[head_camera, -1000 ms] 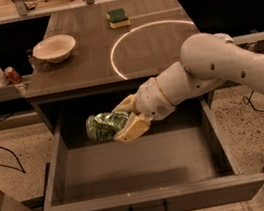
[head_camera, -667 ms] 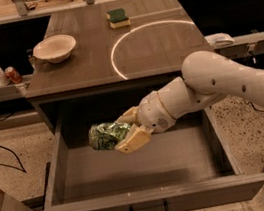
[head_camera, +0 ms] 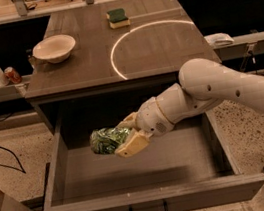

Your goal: Place green can into top drawer

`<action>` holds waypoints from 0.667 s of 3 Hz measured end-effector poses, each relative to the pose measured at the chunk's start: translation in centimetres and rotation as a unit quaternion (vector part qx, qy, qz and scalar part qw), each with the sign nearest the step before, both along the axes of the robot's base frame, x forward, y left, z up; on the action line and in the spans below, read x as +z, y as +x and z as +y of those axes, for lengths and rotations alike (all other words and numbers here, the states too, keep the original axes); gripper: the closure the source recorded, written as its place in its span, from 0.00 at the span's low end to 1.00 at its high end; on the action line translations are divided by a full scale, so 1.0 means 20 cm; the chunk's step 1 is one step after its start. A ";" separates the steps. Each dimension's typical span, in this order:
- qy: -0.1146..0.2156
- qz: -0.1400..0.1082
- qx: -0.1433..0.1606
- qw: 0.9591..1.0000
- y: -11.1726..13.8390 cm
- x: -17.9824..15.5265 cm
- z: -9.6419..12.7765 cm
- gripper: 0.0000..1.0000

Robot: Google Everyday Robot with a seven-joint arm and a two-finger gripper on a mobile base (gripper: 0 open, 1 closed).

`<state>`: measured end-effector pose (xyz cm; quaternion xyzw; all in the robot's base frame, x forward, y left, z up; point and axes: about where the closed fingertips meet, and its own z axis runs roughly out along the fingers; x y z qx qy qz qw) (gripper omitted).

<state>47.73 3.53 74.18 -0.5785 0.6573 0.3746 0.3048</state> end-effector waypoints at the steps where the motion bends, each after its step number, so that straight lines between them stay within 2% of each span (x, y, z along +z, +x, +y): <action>1: -0.019 -0.001 0.009 1.000 -0.01 -0.04 0.00 1.00; 2: -0.048 -0.001 0.013 0.999 0.01 -0.15 -0.01 1.00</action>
Offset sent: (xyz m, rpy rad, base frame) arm 0.0077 -0.0076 -0.0551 -0.1717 -0.0056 0.0296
